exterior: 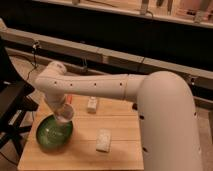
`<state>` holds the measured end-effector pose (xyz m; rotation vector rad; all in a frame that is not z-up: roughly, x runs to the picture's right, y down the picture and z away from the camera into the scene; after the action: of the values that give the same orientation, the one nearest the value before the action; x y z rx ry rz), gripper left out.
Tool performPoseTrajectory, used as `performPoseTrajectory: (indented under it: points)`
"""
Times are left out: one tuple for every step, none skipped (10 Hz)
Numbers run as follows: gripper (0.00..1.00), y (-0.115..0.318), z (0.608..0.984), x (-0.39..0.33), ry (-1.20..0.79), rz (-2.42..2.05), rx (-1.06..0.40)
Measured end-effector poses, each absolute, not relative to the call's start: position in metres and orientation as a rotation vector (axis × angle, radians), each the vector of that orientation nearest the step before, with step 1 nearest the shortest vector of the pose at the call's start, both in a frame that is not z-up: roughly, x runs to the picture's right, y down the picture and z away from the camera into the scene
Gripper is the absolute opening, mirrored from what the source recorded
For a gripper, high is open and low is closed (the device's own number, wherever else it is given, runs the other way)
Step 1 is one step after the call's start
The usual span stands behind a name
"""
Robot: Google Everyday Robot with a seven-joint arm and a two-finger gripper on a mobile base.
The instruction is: Place the ceramic cup in the ceramic bowl
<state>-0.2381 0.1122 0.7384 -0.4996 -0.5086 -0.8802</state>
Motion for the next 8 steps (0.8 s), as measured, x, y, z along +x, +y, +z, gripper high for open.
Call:
performPoseTrajectory:
  points:
    - [0.73,0.116,0.741,-0.237,-0.511,-0.876,-0.512]
    - [0.79,0.120,0.744,-0.237,-0.512,-0.874,-0.527]
    - [0.80,0.124,0.747,-0.238,-0.515,-0.872,-0.539]
    - [0.80,0.129,0.751,-0.238,-0.518,-0.870,-0.556]
    - [0.80,0.136,0.756,-0.240,-0.522,-0.873,-0.574]
    - [0.80,0.139,0.757,-0.241,-0.523,-0.874,-0.582]
    - [0.80,0.142,0.760,-0.243,-0.526,-0.874,-0.592]
    - [0.80,0.144,0.760,-0.242,-0.526,-0.874,-0.596]
